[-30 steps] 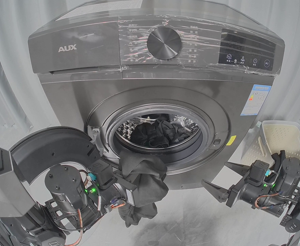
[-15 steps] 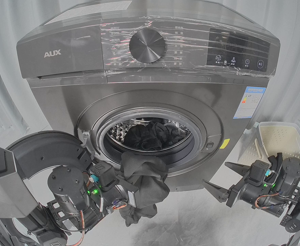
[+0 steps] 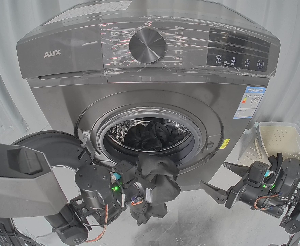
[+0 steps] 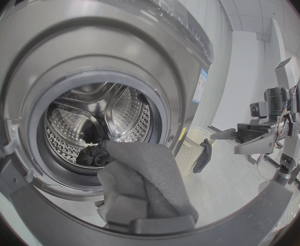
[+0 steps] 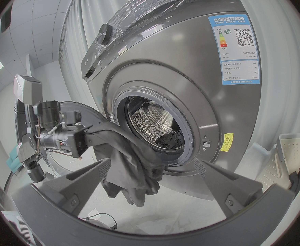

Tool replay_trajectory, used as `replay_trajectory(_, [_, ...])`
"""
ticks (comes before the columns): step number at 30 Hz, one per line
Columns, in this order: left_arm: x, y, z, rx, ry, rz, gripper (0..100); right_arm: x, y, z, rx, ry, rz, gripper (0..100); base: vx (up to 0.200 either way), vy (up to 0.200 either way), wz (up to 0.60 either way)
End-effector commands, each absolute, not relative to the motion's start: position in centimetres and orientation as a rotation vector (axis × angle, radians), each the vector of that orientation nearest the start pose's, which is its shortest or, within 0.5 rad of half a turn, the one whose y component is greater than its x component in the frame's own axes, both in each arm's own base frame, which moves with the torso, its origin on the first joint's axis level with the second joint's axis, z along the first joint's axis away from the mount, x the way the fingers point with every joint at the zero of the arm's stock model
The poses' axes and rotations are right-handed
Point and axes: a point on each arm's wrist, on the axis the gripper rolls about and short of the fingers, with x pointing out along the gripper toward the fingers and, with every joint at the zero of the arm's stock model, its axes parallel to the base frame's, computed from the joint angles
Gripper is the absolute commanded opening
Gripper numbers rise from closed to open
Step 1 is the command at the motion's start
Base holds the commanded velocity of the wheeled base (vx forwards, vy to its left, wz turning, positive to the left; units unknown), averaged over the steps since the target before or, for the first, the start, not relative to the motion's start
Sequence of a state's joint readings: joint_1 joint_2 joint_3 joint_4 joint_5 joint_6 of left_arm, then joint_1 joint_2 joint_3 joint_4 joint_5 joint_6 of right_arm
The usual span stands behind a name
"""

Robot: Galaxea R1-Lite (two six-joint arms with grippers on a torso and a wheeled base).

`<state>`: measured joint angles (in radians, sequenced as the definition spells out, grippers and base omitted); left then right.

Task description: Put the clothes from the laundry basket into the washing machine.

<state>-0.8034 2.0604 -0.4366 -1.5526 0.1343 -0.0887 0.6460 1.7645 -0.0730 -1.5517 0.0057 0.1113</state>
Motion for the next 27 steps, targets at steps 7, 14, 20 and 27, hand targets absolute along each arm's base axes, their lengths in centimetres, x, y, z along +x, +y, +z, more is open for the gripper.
replay_trajectory(7, [29.8, -22.8, 5.9, -0.127, 0.029, -0.596, 0, 17.0, 12.9, 9.6, 0.061, 0.181, 0.646, 100, 0.0, 0.0, 0.0])
replay_trajectory(14, [32.8, -23.6, 4.5, -0.167, 0.003, -0.568, 0, 17.0, 13.0, 9.3, 0.058, 0.196, 0.648, 100, 0.0, 0.0, 0.0])
replay_trajectory(20, [36.1, -24.7, 4.0, -0.183, -0.035, -0.536, 0, 17.1, 13.0, 9.2, 0.06, 0.2, 0.647, 100, 0.0, 0.0, 0.0])
replay_trajectory(27, [39.2, -25.5, 3.2, -0.188, -0.042, -0.489, 0, 17.1, 13.0, 9.2, 0.06, 0.2, 0.647, 100, 0.0, 0.0, 0.0])
